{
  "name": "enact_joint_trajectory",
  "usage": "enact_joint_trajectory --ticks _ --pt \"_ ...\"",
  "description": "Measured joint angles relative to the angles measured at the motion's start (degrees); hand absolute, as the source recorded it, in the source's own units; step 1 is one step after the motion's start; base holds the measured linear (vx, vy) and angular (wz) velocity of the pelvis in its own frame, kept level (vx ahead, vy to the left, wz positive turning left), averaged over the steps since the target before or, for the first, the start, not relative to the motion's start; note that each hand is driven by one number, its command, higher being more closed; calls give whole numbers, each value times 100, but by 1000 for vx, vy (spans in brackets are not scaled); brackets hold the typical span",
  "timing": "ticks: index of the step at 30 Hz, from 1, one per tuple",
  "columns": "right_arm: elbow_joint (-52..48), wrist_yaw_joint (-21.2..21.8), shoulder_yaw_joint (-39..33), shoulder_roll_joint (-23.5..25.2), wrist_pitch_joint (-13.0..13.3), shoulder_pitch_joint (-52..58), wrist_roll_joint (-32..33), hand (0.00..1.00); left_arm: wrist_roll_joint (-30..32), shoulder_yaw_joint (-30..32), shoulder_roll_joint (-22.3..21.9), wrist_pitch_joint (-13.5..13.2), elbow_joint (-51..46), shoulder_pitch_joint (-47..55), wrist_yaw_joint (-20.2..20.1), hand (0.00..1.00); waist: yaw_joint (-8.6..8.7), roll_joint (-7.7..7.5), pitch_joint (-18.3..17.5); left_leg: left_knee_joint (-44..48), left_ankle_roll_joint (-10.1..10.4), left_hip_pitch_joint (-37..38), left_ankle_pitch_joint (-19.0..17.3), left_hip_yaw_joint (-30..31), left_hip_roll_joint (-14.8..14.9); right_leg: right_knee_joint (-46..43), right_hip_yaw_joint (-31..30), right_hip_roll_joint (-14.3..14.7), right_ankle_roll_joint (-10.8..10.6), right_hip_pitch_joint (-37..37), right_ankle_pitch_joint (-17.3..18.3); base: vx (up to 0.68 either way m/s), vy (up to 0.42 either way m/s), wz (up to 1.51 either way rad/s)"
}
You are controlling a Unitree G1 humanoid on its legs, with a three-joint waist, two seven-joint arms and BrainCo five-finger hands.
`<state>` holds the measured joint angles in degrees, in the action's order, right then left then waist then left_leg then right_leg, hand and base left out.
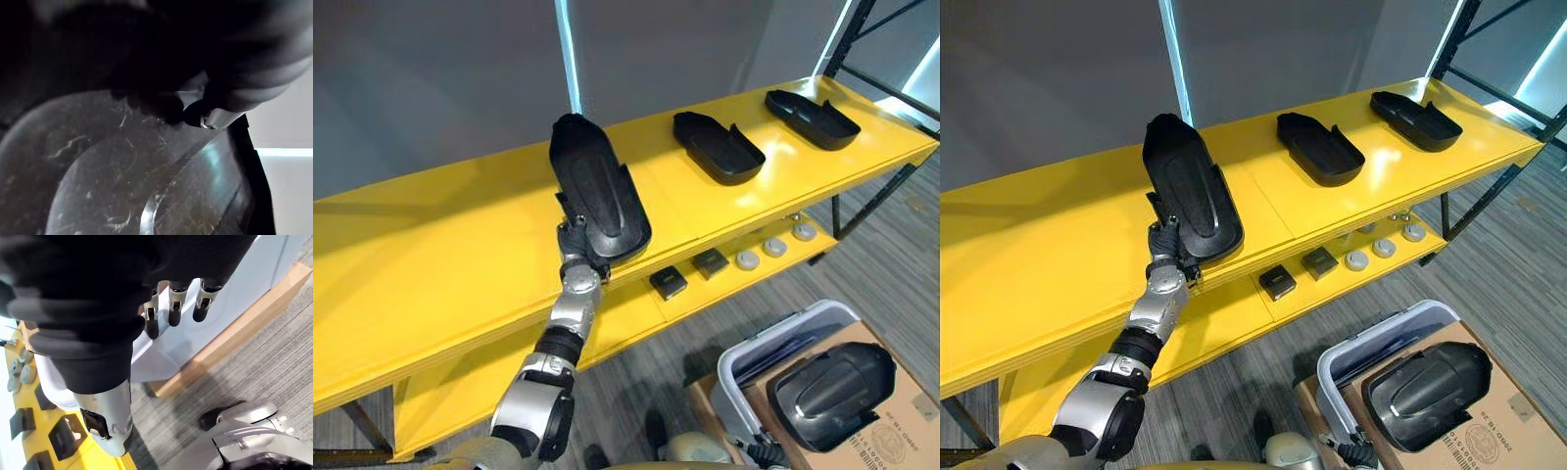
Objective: Walk over and take plastic housings, then place them on the shelf
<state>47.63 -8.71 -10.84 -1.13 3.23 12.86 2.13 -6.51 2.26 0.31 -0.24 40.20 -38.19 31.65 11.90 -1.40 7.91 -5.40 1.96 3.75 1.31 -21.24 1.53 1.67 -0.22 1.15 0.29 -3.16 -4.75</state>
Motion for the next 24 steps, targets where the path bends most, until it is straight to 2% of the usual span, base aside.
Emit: enact_joint_trajectory --ticks 16,24 --pt "-1 0 7 -55 96 -58 1 0 16 243 -67 106 211 -174 375 0 -5 65 127 -40 9 77 -6 79 -32 4 54 -39 -10 101 44 -36 -1 2" --pt "0 -8 6 -57 89 -55 1 0 246 240 -117 118 -537 257 513 0 -10 65 127 -38 -24 65 15 144 -35 5 106 -44 4 108 23 4 -1 2"
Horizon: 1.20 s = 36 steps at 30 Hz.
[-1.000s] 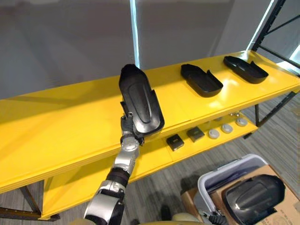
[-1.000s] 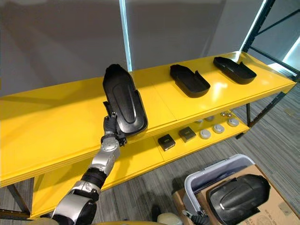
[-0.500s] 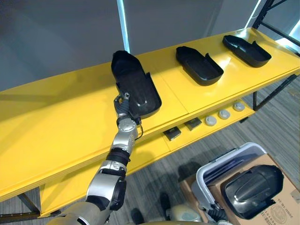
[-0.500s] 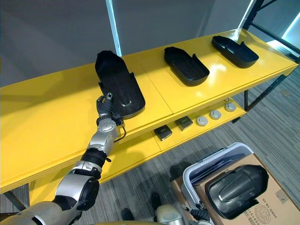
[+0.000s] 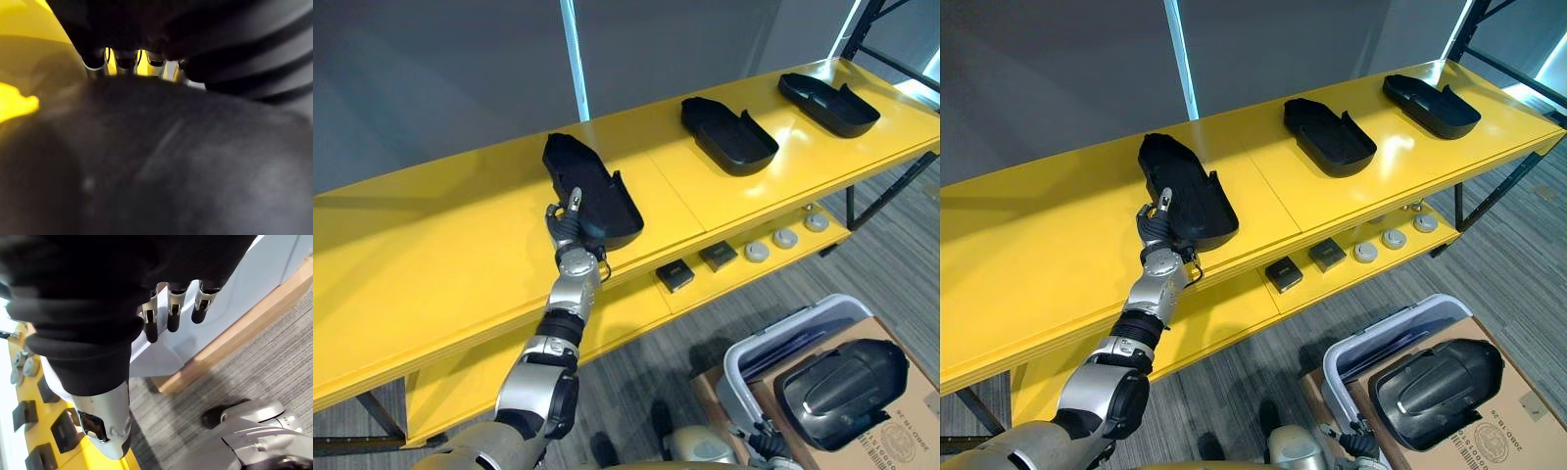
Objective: Walk over and take plastic housings, then place them on the shelf
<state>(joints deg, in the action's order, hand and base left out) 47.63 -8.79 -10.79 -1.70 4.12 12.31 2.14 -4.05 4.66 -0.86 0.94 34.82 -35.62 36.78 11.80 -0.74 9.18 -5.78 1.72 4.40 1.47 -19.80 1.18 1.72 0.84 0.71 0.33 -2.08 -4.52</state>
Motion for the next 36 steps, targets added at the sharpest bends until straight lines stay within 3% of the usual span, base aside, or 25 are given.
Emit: enact_joint_trajectory --ticks 11,16,17,24,31,33,36 --pt "3 3 12 -50 2 2 -4 0 659 -50 50 -5 -967 177 98 0 -7 38 20 3 -9 48 6 72 -4 19 42 -1 5 75 0 -13 -2 3" --pt "50 2 77 -110 40 46 -4 0 949 -478 38 -27 -2032 525 116 0 -31 68 21 -5 21 16 -21 119 0 41 56 -1 -40 66 43 -29 -10 3" --pt "50 2 78 -119 61 57 0 0 1063 -620 38 -39 -2352 627 95 100 -33 84 25 -5 21 15 -21 120 -1 42 56 -2 -41 65 44 0 0 0" --pt "221 3 56 -168 208 158 12 0 2425 -1906 113 -399 -3834 1798 -447 100 -178 152 5 -4 -4 -3 -12 173 -7 41 90 -8 -51 67 51 2 0 2" --pt "274 3 77 -194 228 159 26 0 3078 -2447 369 -573 -3872 2952 -966 100 -233 175 -9 -2 -17 -7 -3 216 -7 45 157 -11 -62 83 58 -10 -2 3" --pt "277 3 88 -205 227 187 26 0 3170 -2603 434 -598 -3850 3040 -1128 100 -329 175 -9 -3 -14 -20 -4 226 -8 60 172 -14 -77 80 69 -34 -6 6" --pt "279 2 164 -238 217 183 26 0 3202 -2720 447 -700 -3562 3073 -1320 100 -329 191 -41 -4 2 -66 -12 260 -14 91 222 -30 -78 68 69 -36 -5 7"
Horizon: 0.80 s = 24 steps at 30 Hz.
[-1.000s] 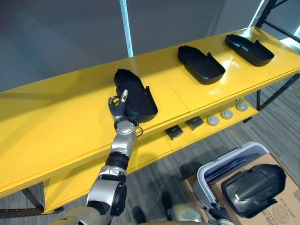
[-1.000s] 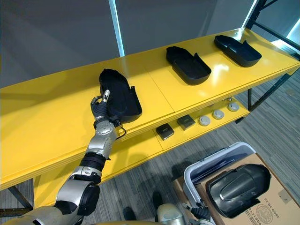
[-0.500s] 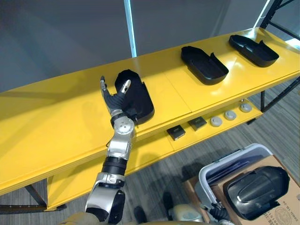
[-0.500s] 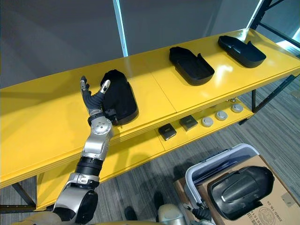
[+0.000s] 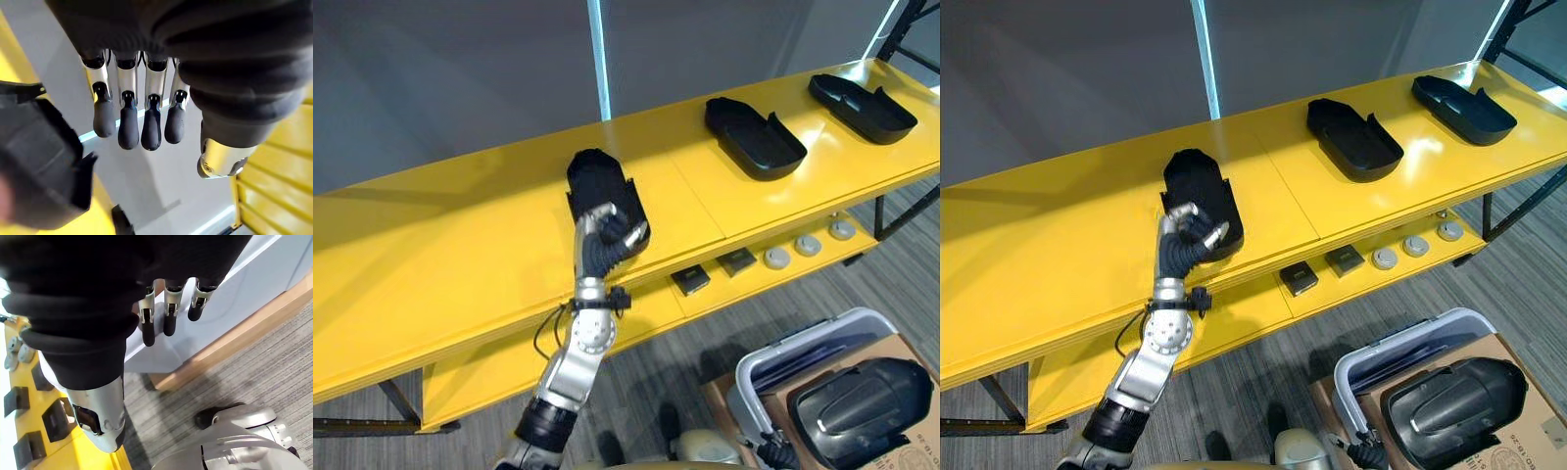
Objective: Walk over and take plastic housings, then place them on the shelf
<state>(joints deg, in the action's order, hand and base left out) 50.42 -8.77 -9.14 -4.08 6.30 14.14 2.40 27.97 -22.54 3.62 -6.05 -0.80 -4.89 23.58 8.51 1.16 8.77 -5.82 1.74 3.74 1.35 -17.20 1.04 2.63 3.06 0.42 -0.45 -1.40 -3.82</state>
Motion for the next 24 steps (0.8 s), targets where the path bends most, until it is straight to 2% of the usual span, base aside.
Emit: enact_joint_trajectory --ticks 6,17,24 --pt "3 0 24 -47 -17 -12 -2 0 25 -31 4 19 652 0 -235 100 13 37 -105 1 1 -103 -3 -2 -2 54 3 -3 -5 -88 -4 0 0 0" --pt "63 -6 -112 -39 -65 -144 -3 0 25 214 8 139 1276 -376 -219 100 22 -3 -123 36 -27 -212 16 -64 1 68 -49 10 35 -206 -58 13 3 -3" --pt "65 -6 -166 39 -63 -274 -3 0 24 428 14 308 1543 -799 -191 100 49 -13 -116 33 -27 -263 16 -154 13 154 -148 34 48 -257 -120 -26 -2 -8"
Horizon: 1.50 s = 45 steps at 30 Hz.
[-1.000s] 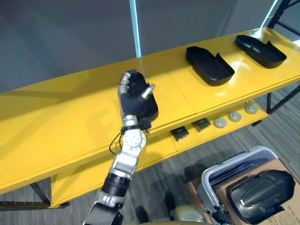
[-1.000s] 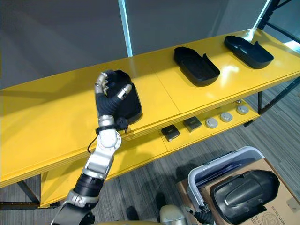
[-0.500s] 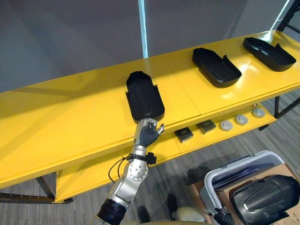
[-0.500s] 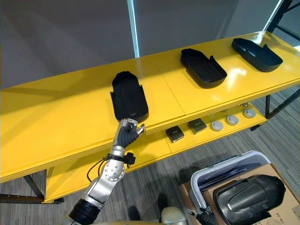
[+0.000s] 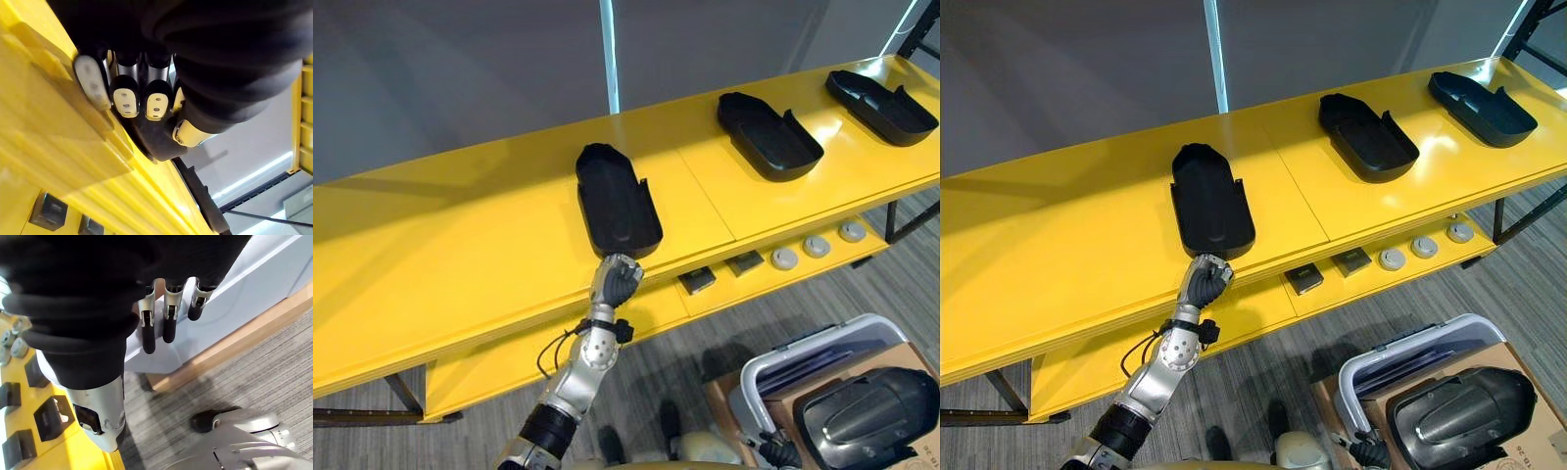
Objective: Walk over and take plastic housings, then place them on the shelf
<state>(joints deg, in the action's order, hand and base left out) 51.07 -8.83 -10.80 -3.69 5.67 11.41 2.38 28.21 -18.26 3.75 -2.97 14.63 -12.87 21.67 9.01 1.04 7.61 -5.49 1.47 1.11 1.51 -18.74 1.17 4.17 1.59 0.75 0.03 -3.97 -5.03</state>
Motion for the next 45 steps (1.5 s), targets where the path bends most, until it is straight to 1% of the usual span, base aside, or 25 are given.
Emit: enact_joint_trajectory --ticks 3,4,5,7,15,16,19,22,26,30,37,40,41,42,43,45 --pt "0 0 -31 31 0 -29 0 0 -1 0 -12 3 11 -31 9 100 42 0 0 -2 -1 -20 1 3 1 -3 5 0 6 -18 -8 0 0 0" --pt "1 0 -50 45 -5 -53 0 0 -1 5 -9 4 35 -57 9 100 105 -5 3 -3 -1 -20 2 13 -2 -4 11 -3 7 -14 -10 -4 7 3" --pt "4 0 -56 56 -9 -62 0 0 -2 14 -8 6 55 -80 8 100 117 -5 3 -3 -1 -19 2 16 -3 -6 11 -4 7 -12 -10 0 0 0" --pt "15 1 -142 93 -55 -89 -1 0 -38 38 -16 47 138 -212 -3 100 124 -8 5 -4 -1 -17 2 11 -6 -7 8 -8 -3 -11 -21 0 0 0" --pt "16 8 -174 101 -82 -94 -4 0 -231 126 -21 202 396 -636 -25 100 135 -23 15 -31 -1 -10 2 4 -6 -6 8 -9 2 -5 -24 0 0 0" --pt "13 12 -173 105 -86 -99 -6 0 -282 201 -23 261 426 -712 -25 100 146 -32 21 -31 -1 -2 2 -4 -6 -6 3 -9 2 -1 -24 0 0 0" --pt "12 13 -171 106 -88 -106 -6 0 -284 311 -35 286 599 -886 -13 100 149 -43 38 -32 -1 10 2 -10 -6 -6 1 -10 2 9 -24 0 0 0" --pt "12 17 -171 113 -95 -129 -7 0 -283 320 -31 372 635 -999 -9 100 161 -72 78 -33 0 17 1 -19 -6 -6 -3 -10 2 14 -24 0 0 0" --pt "15 17 -174 151 -104 -213 -6 0 -286 383 -30 388 635 -1067 -5 100 184 -111 156 -33 0 22 1 -24 -7 -6 -3 -12 1 17 -24 0 0 0" --pt "1 18 -174 157 -107 -226 -5 0 -363 497 -38 388 635 -1078 -5 100 263 -110 157 -34 1 25 1 -28 -7 -5 0 -13 1 22 -24 0 0 0" --pt "-4 18 -188 157 -125 -226 -6 0 -564 491 -39 381 606 -1107 -9 100 260 -105 160 -34 1 77 3 -8 -9 -6 25 -18 1 85 -23 0 0 0" --pt "-3 17 -189 152 -133 -224 -6 0 -622 477 -19 373 193 -1087 -24 100 249 -102 161 -34 0 82 5 49 -16 -11 81 -30 0 110 -22 -4 1 10" --pt "12 17 -200 136 -132 -211 -6 0 -622 425 -24 363 -174 -1090 -25 100 248 -94 165 -35 1 73 1 101 -20 -11 111 -40 -3 118 -16 -15 6 17" --pt "34 21 -213 115 -125 -201 -6 0 -626 376 13 284 -646 -1087 -25 100 222 -81 173 -35 1 66 0 136 -24 -12 140 -47 -5 124 -12 -16 10 14" --pt "38 21 -216 95 -125 -184 -6 0 -629 351 63 161 -1122 -1088 -24 100 152 -71 174 -35 1 72 0 137 -26 -12 139 -48 -5 130 -12 -16 14 7" --pt "54 21 -224 81 -129 -160 -5 0 -671 337 108 -2 -1710 -1071 -20 100 93 -69 173 -34 -1 84 1 153 -25 -12 151 -48 -3 150 -11 -2 4 4"
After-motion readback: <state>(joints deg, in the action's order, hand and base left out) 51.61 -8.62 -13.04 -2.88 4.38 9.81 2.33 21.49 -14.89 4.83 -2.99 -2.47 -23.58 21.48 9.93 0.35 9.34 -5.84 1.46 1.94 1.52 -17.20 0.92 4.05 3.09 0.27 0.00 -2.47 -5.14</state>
